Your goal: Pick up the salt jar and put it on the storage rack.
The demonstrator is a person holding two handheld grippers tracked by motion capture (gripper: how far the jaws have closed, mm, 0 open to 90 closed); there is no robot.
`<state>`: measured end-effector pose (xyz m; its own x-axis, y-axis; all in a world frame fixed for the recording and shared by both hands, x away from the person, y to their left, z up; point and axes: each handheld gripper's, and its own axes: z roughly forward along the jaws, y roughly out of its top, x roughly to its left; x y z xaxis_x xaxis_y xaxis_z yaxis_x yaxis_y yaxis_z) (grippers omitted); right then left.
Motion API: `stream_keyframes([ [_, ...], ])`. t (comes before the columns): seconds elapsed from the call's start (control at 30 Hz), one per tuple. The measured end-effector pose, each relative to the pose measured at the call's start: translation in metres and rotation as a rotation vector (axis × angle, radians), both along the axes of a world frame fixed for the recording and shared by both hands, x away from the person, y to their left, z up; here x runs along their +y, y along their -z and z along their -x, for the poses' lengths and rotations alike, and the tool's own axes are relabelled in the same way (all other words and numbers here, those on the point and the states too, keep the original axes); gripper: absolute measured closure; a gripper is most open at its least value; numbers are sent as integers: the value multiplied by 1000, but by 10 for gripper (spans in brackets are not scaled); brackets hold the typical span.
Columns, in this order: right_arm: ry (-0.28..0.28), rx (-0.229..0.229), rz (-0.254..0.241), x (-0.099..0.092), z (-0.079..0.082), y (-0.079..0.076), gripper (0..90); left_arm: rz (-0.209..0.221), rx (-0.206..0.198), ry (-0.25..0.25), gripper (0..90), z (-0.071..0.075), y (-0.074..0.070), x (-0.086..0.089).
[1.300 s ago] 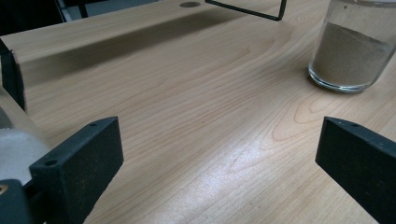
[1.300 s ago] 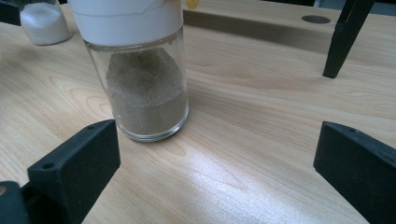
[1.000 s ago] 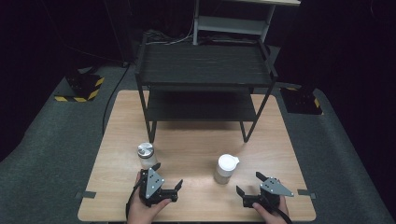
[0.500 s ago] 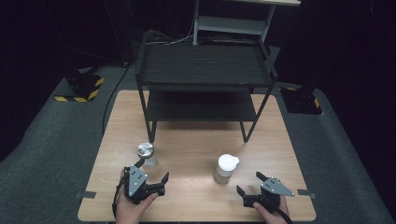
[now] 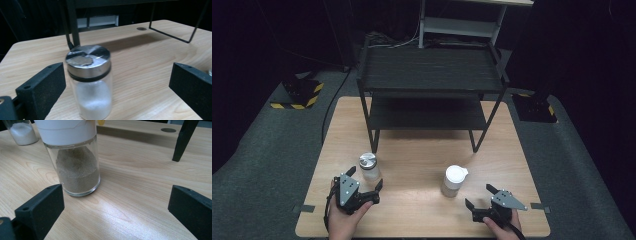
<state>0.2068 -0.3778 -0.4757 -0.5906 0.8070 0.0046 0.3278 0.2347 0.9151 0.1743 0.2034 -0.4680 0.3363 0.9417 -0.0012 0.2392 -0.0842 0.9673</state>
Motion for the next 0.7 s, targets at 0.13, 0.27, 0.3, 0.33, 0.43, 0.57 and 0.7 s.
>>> stream_keyframes([
  [0.13, -2, -1, 3, 0, 0, 0, 2, 8, 14, -17, 10, -5, 1, 1],
  [0.27, -4, -2, 5, 1, -1, 0, 2, 0, 20, -24, 10, -11, 2, 0],
  [0.3, -4, -3, 6, 1, 0, 0, 2, 5, 24, -29, 10, -13, 2, -1],
  [0.33, -4, -3, 6, 1, 0, 0, 2, 5, 24, -29, 10, -13, 2, -1],
  [0.43, -3, -4, 5, 1, 0, 0, 2, -34, 38, -32, 11, -21, 1, -6],
  [0.57, -4, -2, 3, 0, -1, 0, 2, -40, 61, -38, 11, -27, 0, -8],
  [0.7, -6, -6, 6, 0, -1, 0, 2, -33, 84, -52, 12, -34, -1, -5],
])
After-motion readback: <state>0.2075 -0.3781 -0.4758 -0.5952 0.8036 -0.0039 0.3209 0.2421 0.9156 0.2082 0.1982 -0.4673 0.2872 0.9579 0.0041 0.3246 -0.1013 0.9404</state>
